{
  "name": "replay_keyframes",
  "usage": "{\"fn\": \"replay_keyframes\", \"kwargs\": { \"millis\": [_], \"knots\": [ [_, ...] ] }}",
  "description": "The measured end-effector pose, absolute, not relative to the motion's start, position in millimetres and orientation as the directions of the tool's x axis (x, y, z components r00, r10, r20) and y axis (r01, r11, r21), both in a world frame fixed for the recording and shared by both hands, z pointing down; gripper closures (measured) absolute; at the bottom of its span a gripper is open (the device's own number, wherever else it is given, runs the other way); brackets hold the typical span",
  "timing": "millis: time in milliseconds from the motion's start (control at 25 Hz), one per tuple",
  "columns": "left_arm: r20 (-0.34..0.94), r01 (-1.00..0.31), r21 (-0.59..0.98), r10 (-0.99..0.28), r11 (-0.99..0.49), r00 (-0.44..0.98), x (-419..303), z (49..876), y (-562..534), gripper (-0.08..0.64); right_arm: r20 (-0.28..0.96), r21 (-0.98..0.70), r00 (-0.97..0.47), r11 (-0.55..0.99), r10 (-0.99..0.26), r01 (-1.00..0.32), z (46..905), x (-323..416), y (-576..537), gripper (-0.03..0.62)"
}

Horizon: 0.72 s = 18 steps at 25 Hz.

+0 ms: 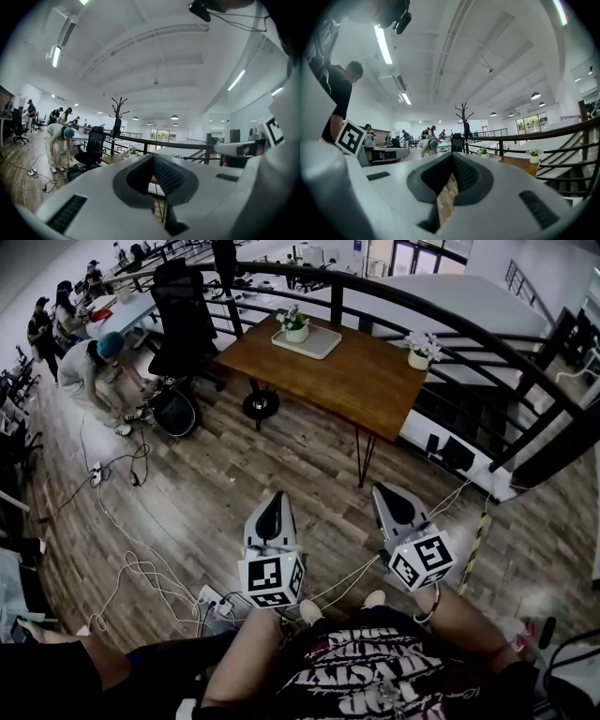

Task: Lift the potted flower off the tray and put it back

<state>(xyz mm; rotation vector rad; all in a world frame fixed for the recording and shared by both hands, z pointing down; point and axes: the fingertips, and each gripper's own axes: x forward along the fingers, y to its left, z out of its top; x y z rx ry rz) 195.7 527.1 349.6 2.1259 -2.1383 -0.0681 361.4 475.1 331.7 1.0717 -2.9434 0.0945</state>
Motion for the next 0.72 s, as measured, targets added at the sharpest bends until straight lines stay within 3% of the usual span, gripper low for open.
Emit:
{"fn": "replay_keyframes", "kwargs": {
  "millis": [720],
  "knots": [
    [0.101, -0.978, 0.204, -0.993, -0.035, 0.056, 135, 376, 531, 0.561, 0.114, -0.004, -0.696, 0.7, -0.709, -0.714, 349, 338, 476, 0.594]
  ]
}}
